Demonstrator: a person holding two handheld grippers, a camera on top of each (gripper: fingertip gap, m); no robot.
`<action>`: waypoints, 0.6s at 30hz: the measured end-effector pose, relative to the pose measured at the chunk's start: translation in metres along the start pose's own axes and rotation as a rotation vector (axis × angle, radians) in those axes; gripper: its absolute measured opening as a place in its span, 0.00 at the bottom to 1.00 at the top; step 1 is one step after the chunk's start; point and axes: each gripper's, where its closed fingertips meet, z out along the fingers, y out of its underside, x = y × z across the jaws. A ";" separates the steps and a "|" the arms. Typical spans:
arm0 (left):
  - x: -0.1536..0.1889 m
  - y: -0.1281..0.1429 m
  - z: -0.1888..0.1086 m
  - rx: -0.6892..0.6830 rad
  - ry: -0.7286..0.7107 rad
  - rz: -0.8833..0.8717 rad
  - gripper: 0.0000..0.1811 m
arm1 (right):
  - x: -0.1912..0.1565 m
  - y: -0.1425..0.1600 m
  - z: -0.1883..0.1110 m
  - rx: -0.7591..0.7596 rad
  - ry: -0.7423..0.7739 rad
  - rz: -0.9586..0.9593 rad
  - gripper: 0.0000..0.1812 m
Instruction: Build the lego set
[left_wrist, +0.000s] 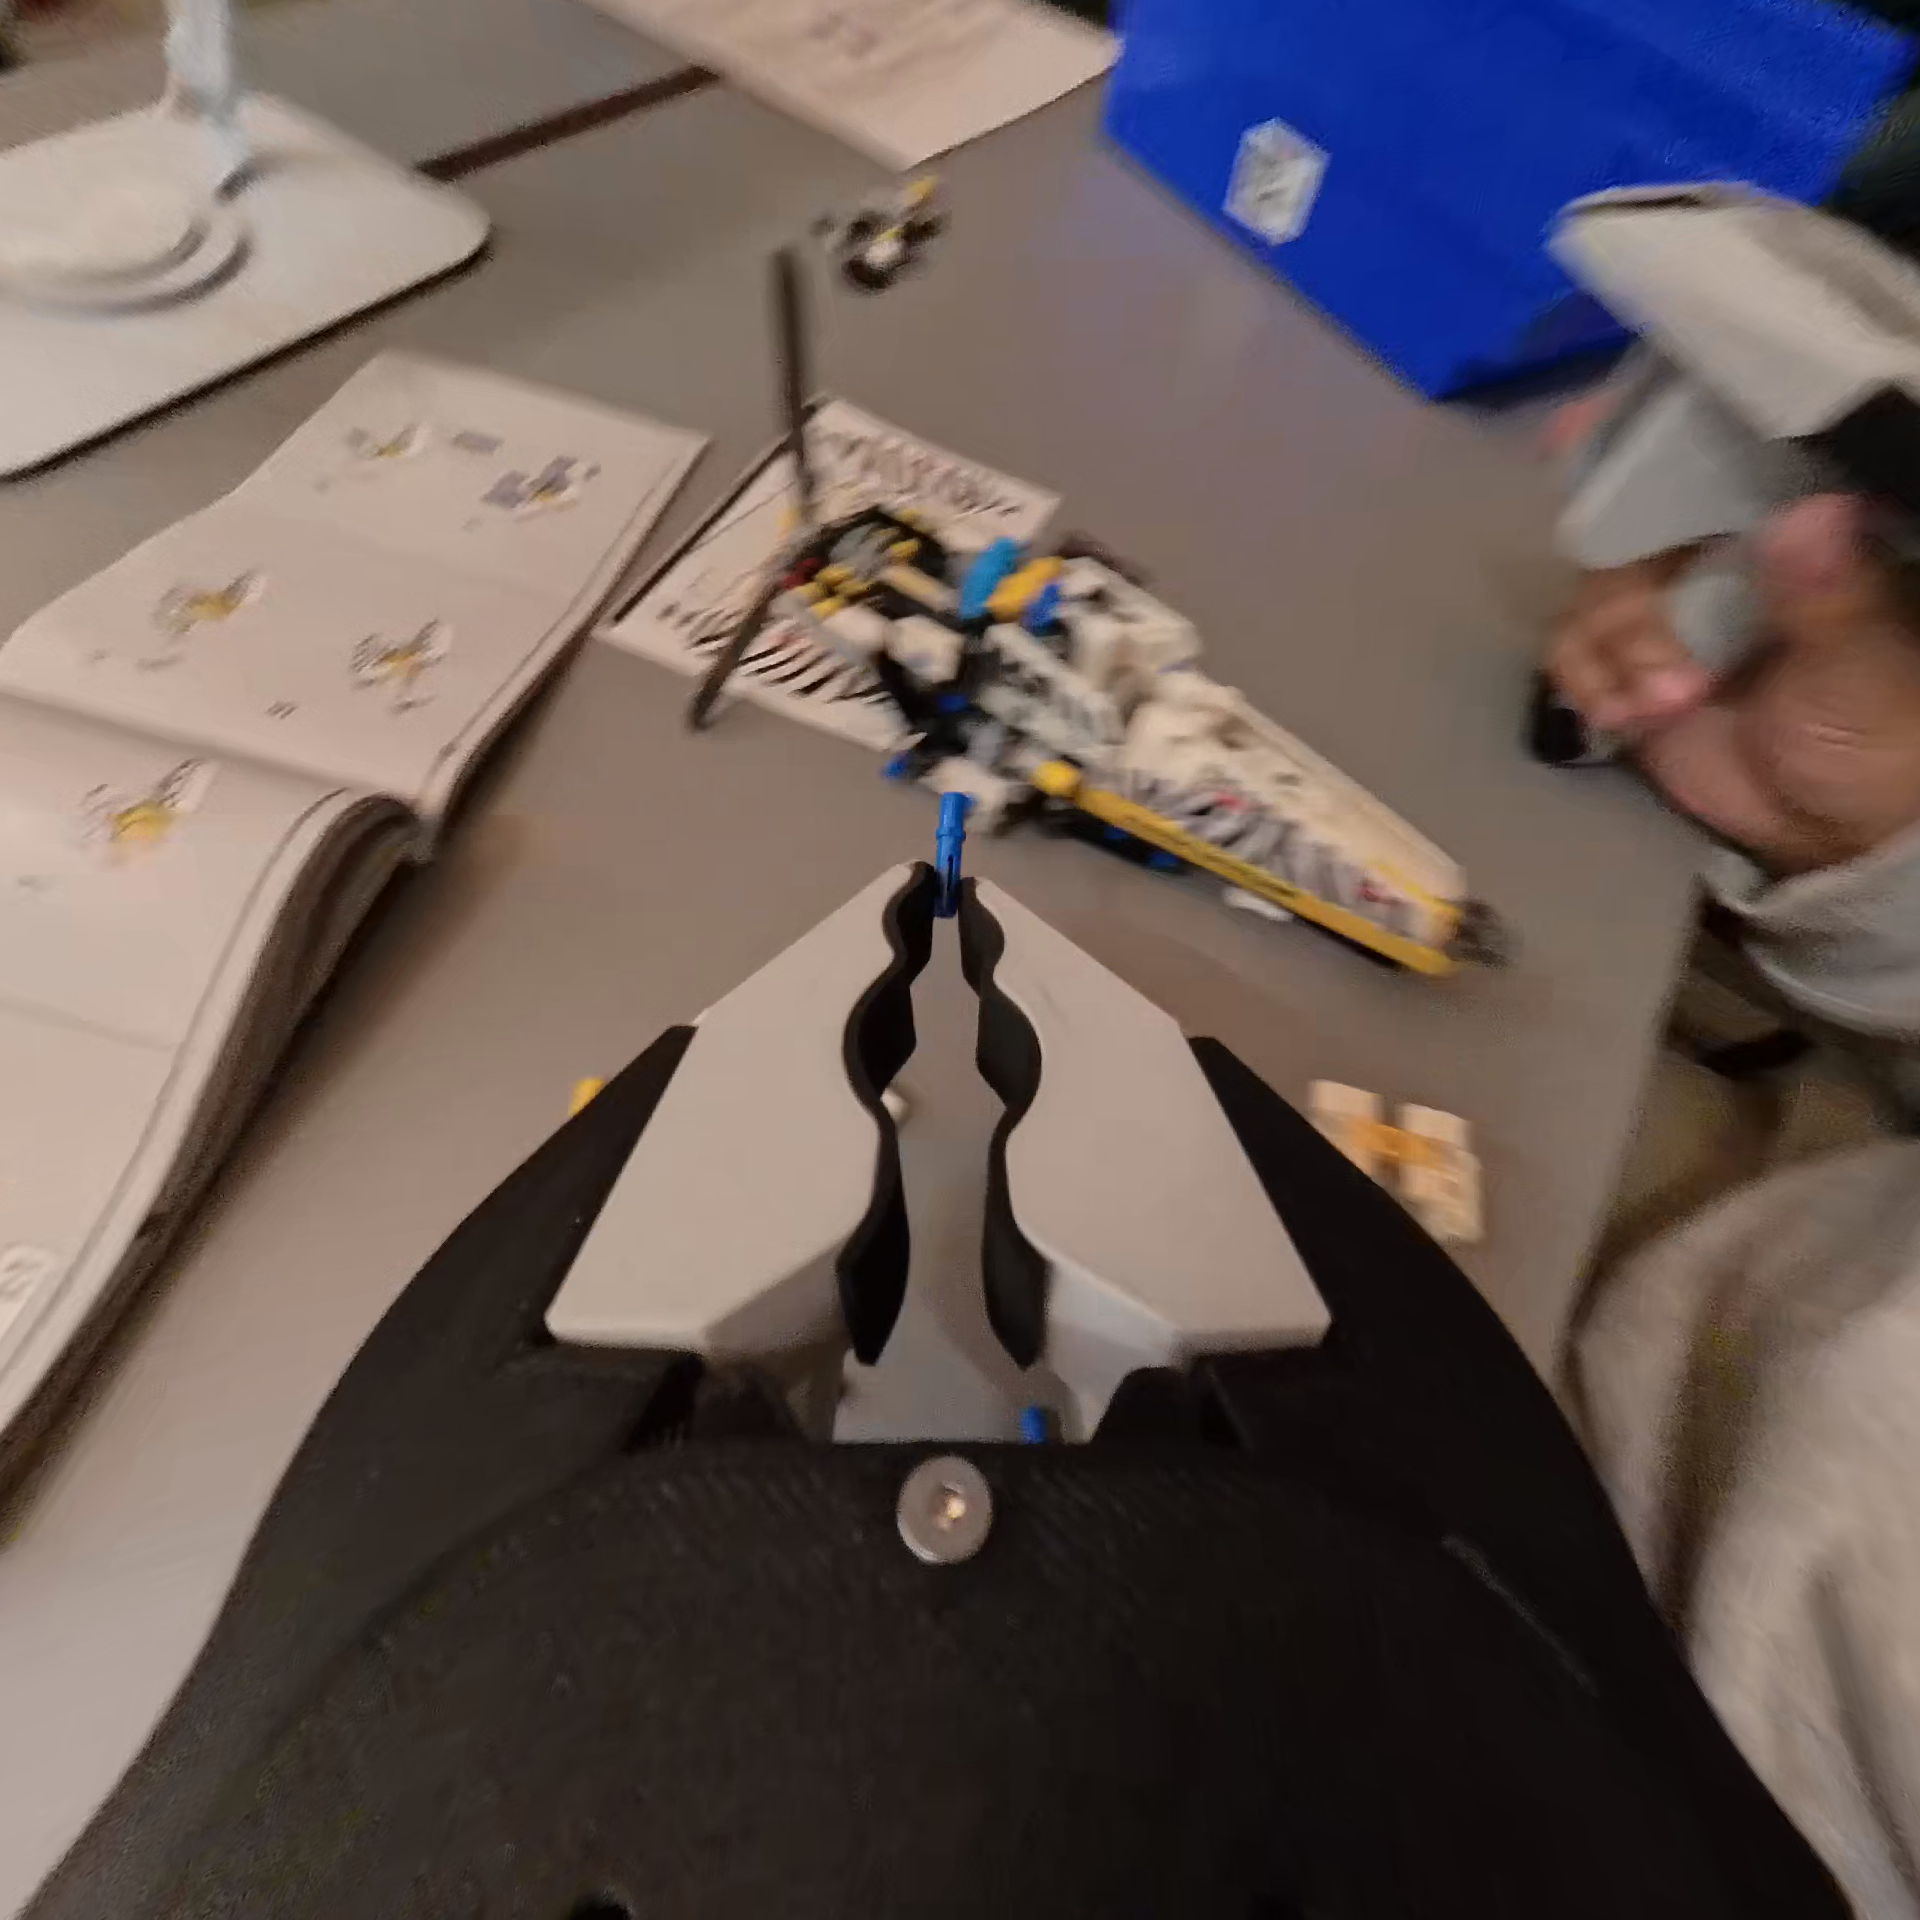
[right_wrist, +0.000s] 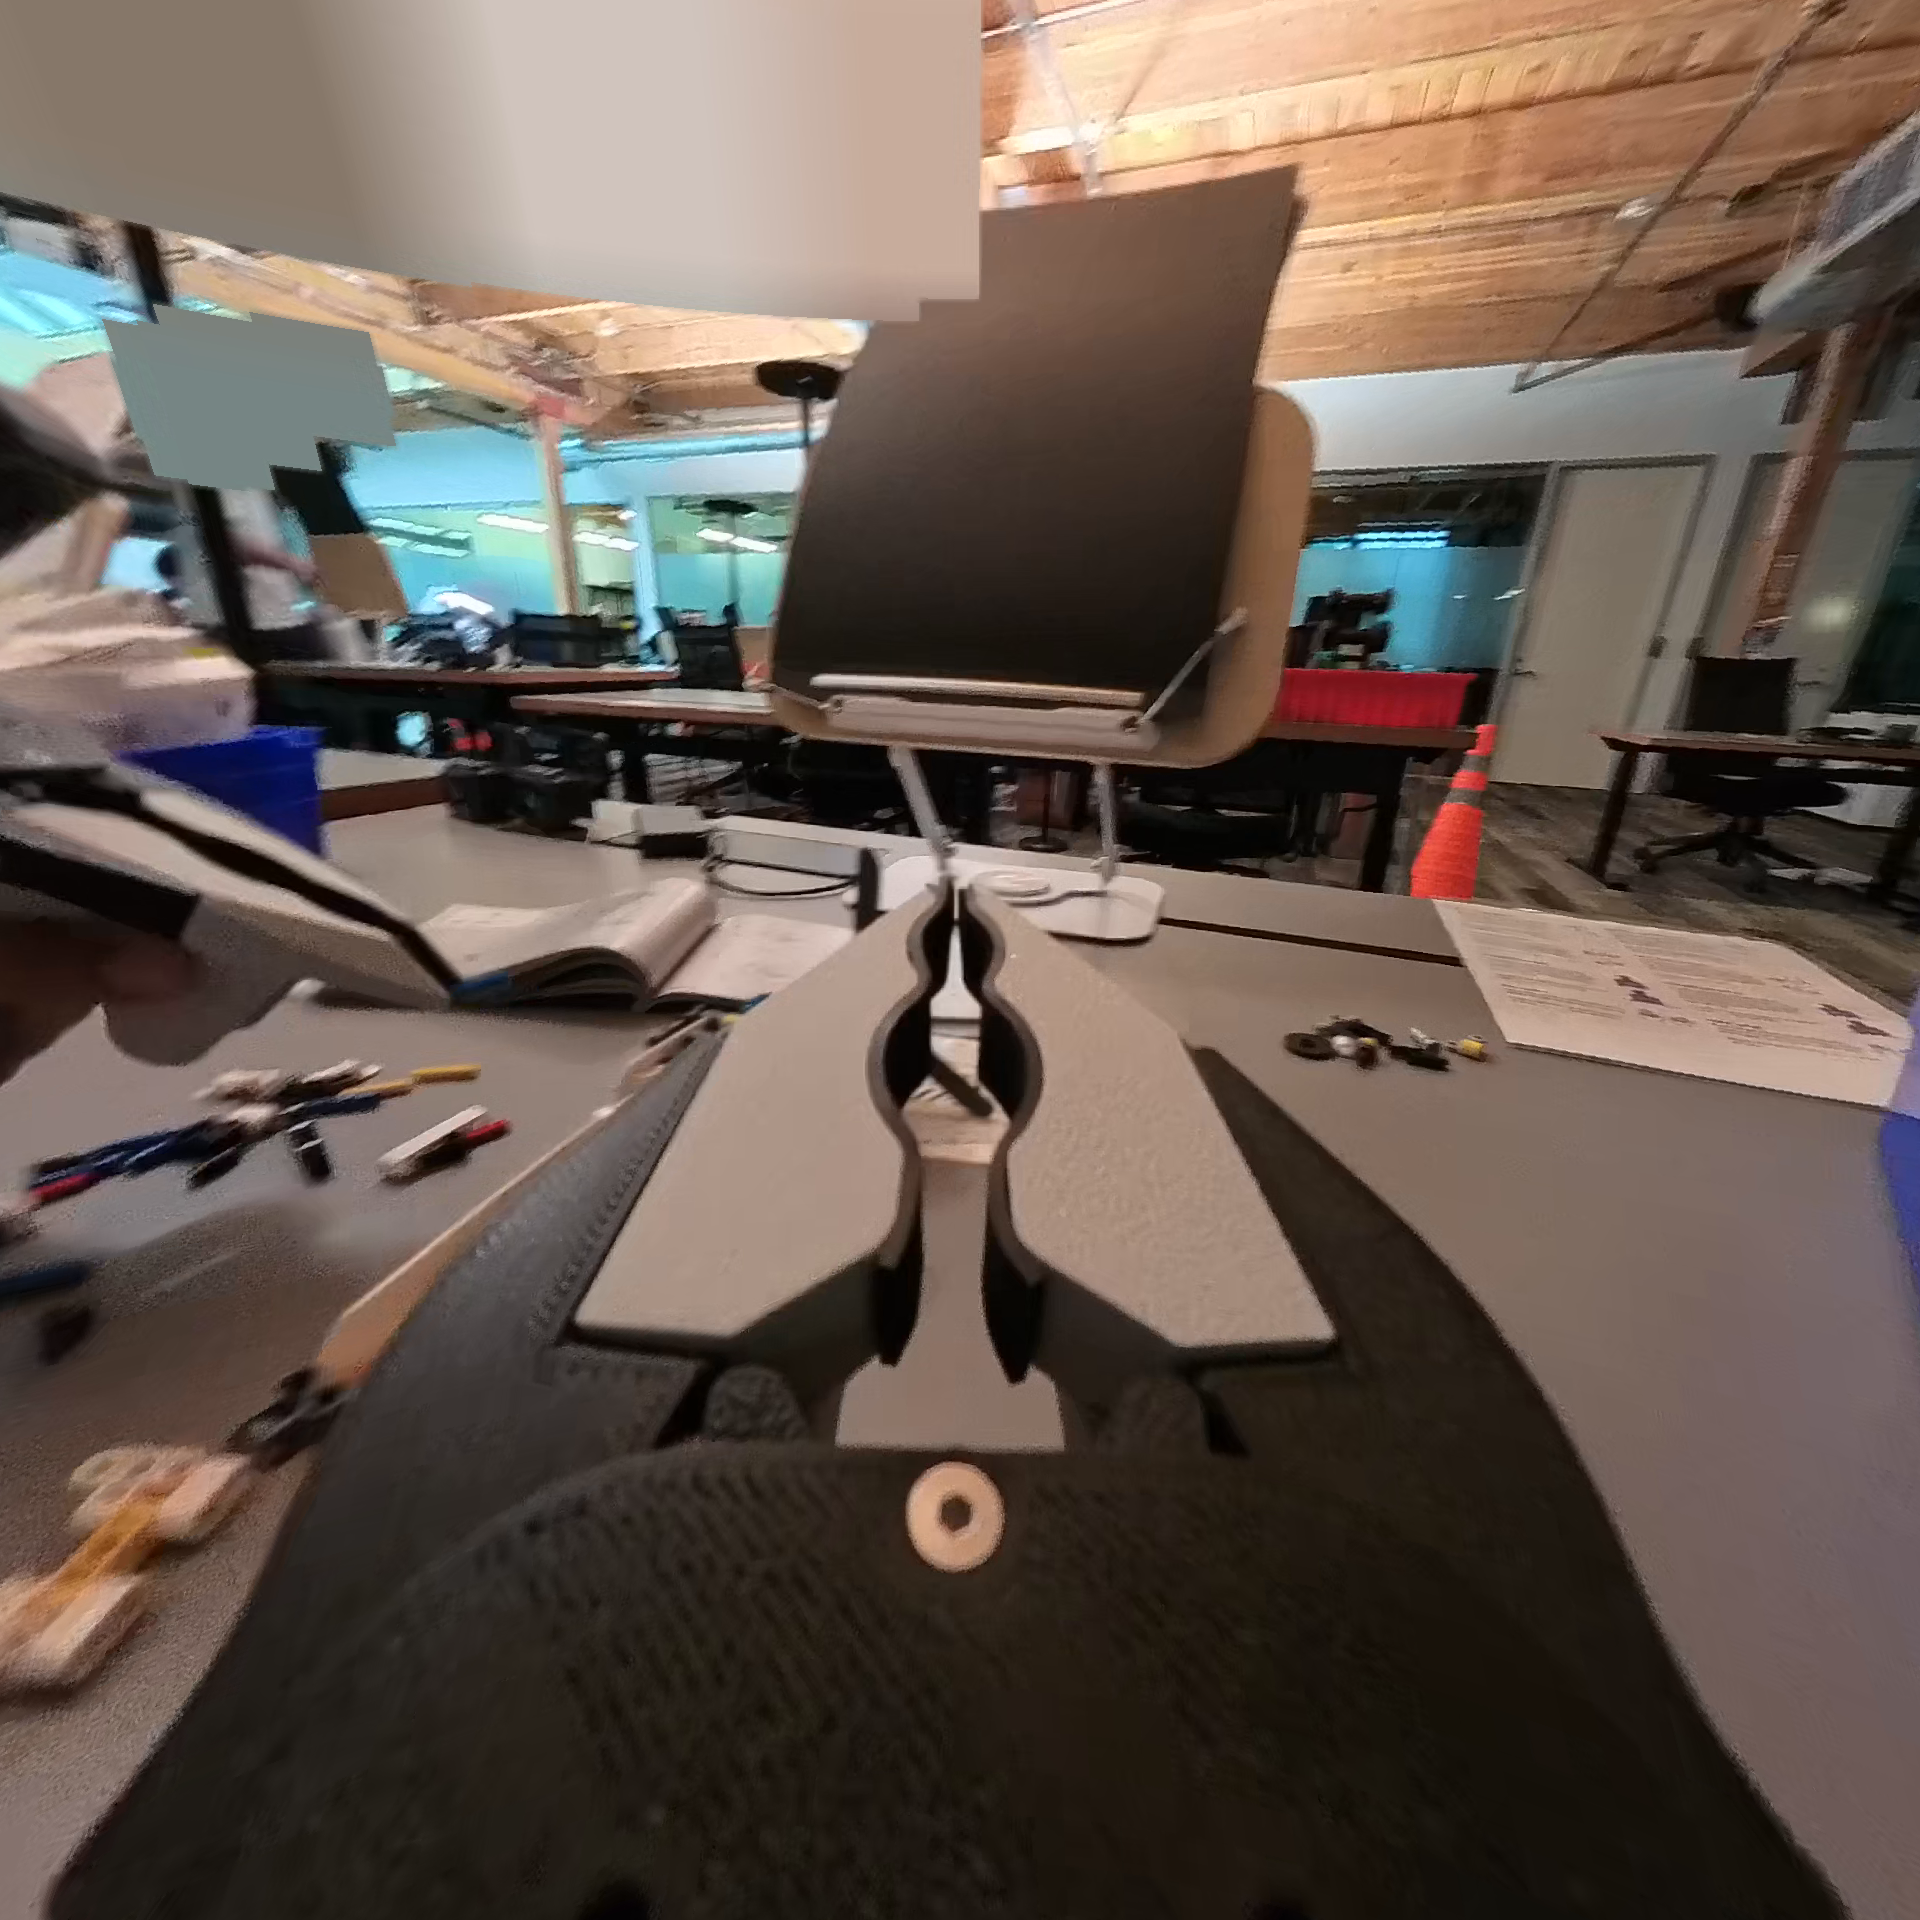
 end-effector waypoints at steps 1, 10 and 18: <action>0.016 -0.001 -0.007 0.033 0.043 0.023 0.01 | -0.010 -0.002 -0.003 -0.014 -0.049 0.001 0.00; 0.120 0.010 -0.048 0.269 0.399 0.068 0.01 | -0.132 0.006 -0.040 -0.480 -0.666 0.144 0.19; 0.138 0.021 -0.059 0.363 0.383 0.132 0.01 | -0.178 0.006 -0.063 -0.659 -0.886 0.343 0.19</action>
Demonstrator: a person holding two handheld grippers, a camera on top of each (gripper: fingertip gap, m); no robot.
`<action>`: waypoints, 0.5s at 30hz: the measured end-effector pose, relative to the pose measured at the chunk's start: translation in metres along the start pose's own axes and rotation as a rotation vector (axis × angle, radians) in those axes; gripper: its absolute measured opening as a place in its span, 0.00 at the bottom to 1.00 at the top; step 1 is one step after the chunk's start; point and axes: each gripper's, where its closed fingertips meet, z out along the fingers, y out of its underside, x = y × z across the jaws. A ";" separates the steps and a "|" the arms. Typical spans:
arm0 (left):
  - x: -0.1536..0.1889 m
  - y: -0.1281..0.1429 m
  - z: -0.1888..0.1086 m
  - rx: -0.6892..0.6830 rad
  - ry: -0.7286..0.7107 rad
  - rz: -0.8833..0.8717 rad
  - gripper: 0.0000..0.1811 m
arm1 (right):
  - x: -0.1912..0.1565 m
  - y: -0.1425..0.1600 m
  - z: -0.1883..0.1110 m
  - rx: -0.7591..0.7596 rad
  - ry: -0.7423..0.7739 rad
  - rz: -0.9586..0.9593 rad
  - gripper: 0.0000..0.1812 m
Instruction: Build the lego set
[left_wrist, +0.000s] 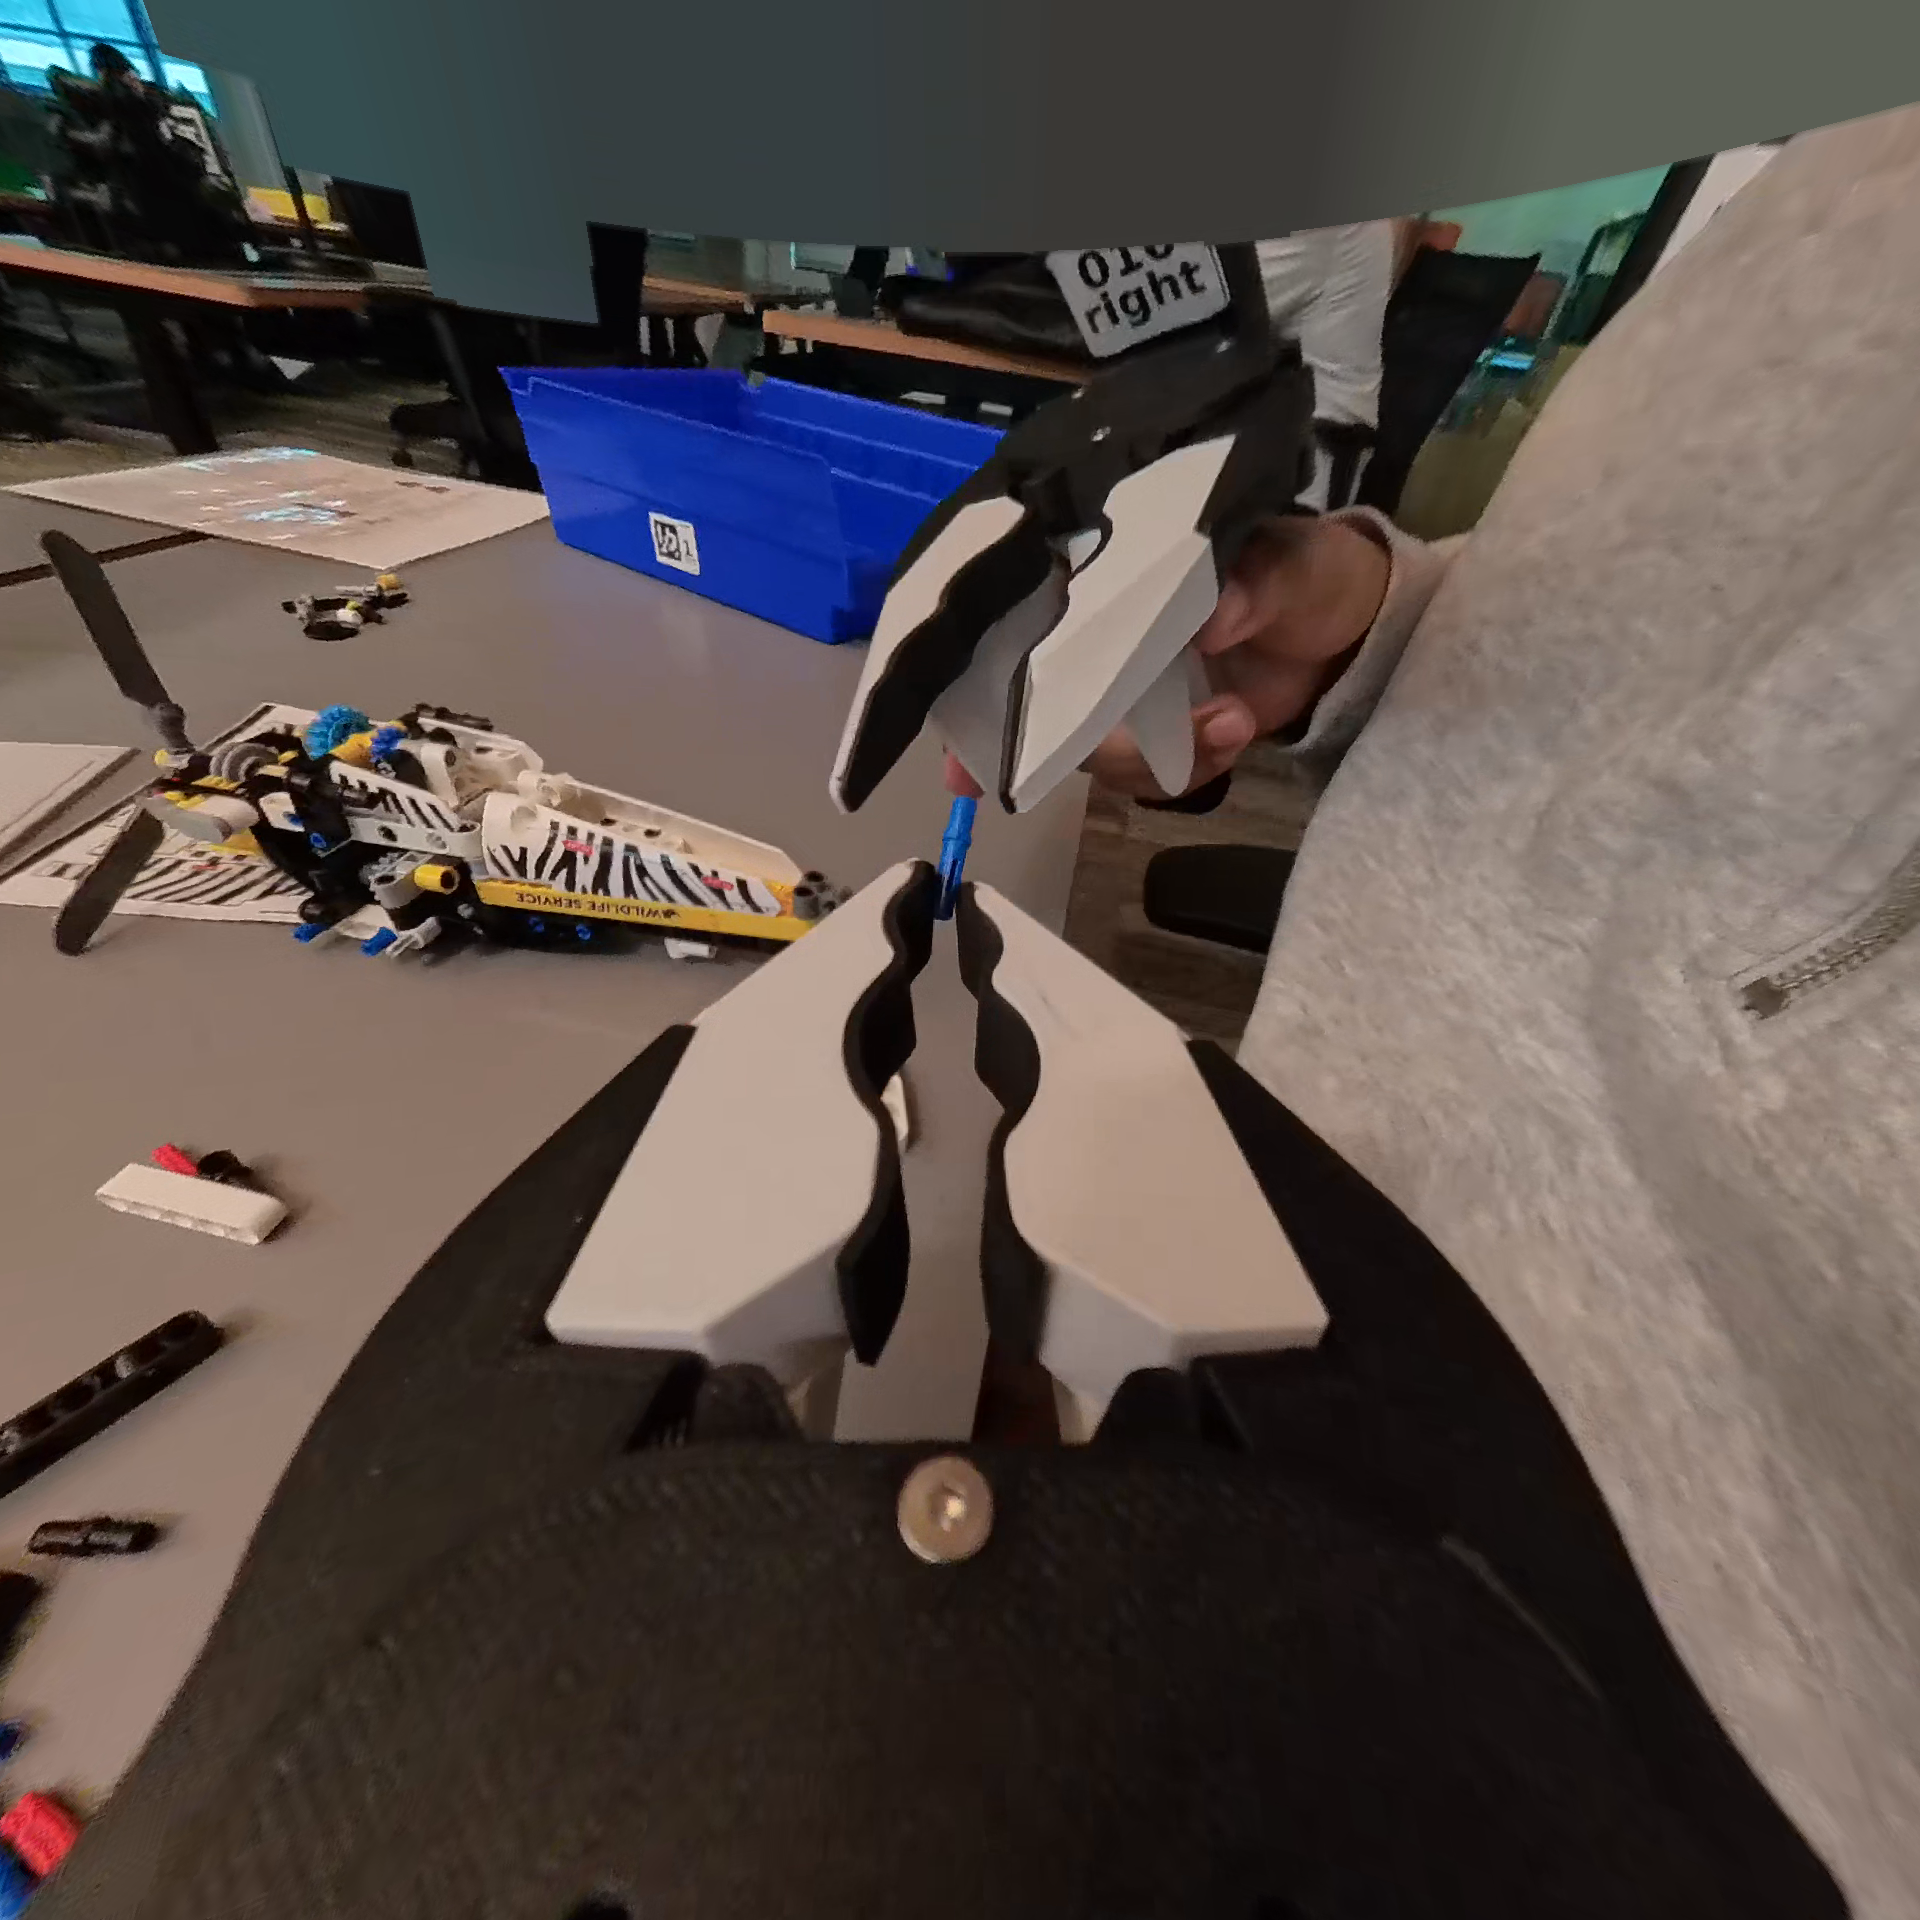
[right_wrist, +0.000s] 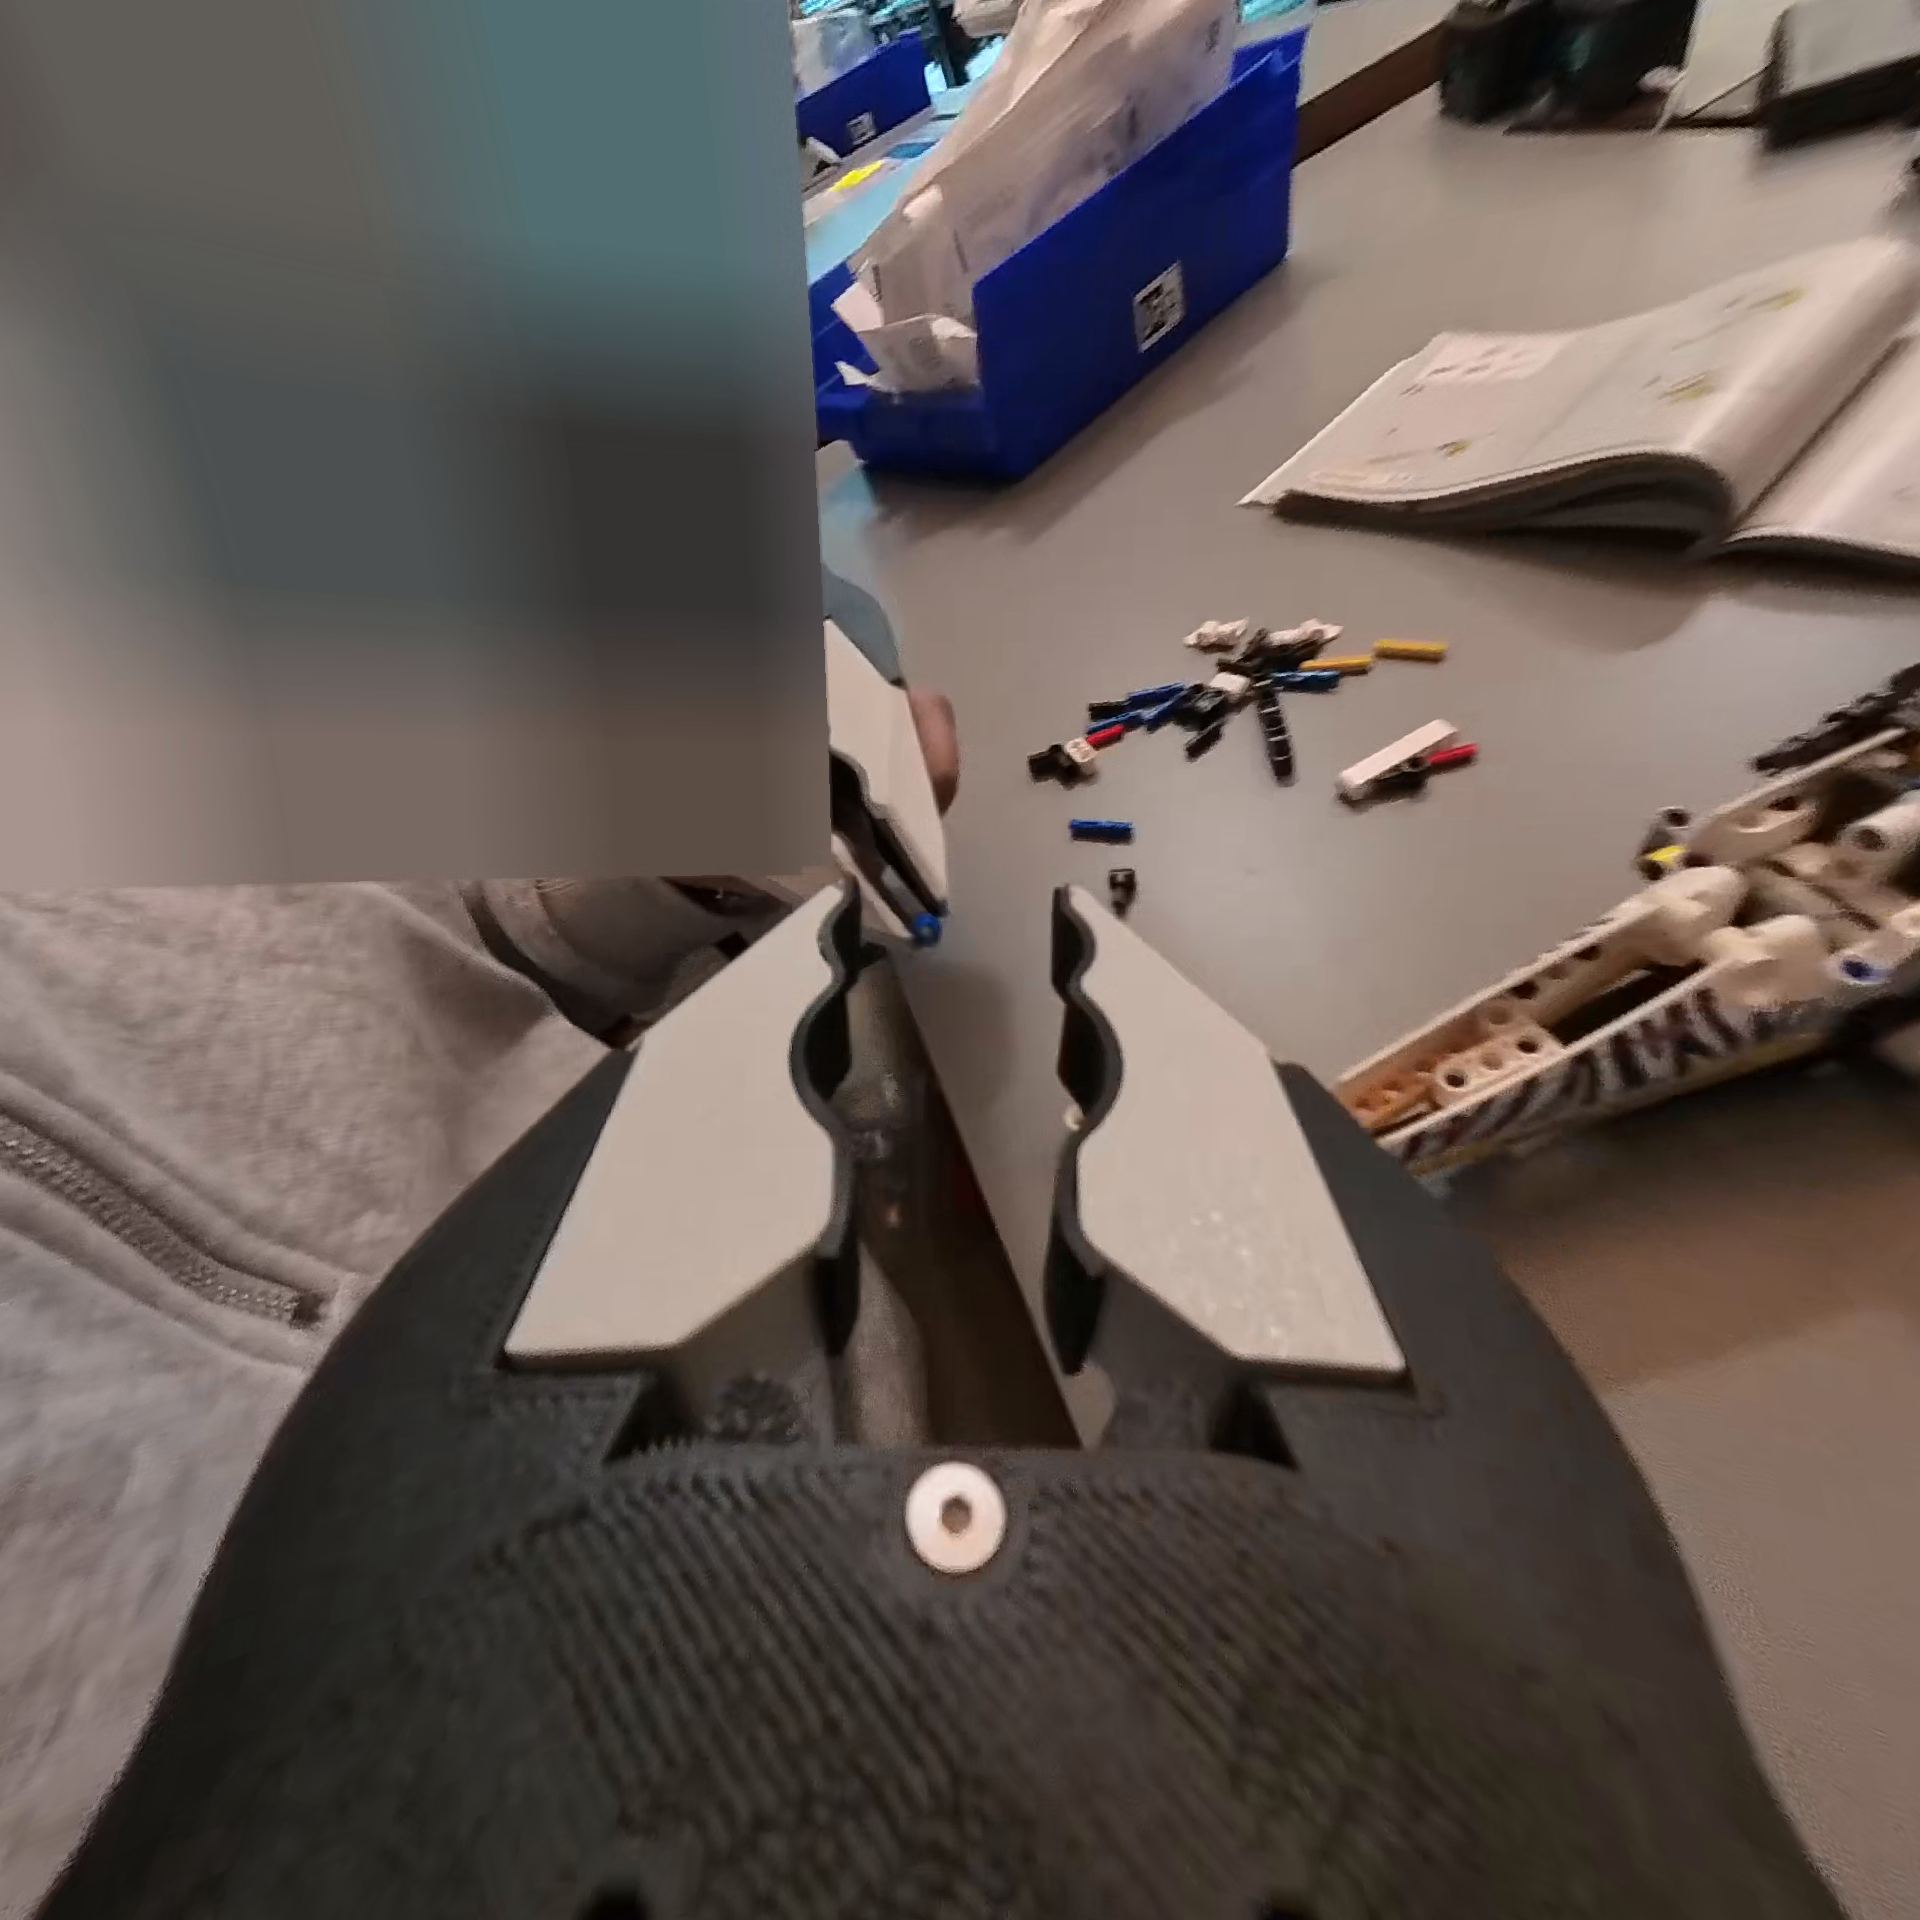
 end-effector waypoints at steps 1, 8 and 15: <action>0.000 0.002 -0.001 -0.003 -0.008 0.008 0.01 | -0.002 0.001 0.002 -0.009 -0.016 0.010 0.18; -0.003 0.008 -0.005 -0.002 -0.056 -0.004 0.00 | -0.013 0.009 0.012 -0.121 -0.034 -0.020 0.05; -0.020 0.013 -0.011 0.014 -0.110 -0.113 0.00 | -0.001 0.018 0.019 -0.237 0.093 -0.136 0.11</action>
